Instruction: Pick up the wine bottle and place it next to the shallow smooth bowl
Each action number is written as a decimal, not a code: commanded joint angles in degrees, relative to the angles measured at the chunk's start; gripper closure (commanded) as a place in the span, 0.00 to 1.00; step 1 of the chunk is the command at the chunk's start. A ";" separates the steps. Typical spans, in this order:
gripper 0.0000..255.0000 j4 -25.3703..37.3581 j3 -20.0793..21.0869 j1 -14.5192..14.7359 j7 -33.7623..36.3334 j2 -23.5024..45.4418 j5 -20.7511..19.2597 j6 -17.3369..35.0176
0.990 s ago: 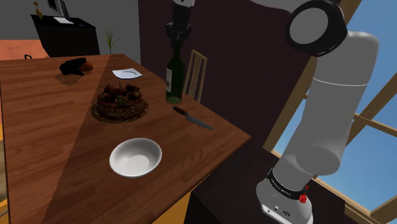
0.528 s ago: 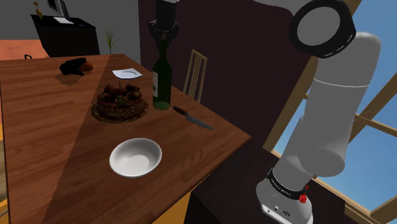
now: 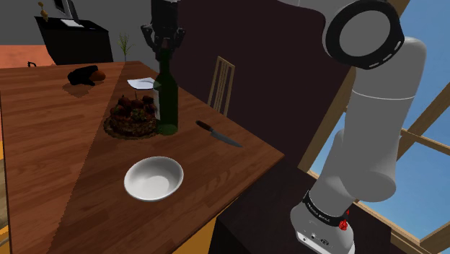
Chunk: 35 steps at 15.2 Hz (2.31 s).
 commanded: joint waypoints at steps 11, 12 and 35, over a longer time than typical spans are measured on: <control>1.00 -11.89 0.07 0.13 0.96 -1.96 -0.20 9.97; 1.00 -12.74 0.07 0.13 1.01 -2.02 -0.21 10.76; 0.00 -19.72 0.04 0.09 1.47 -1.89 -0.38 17.84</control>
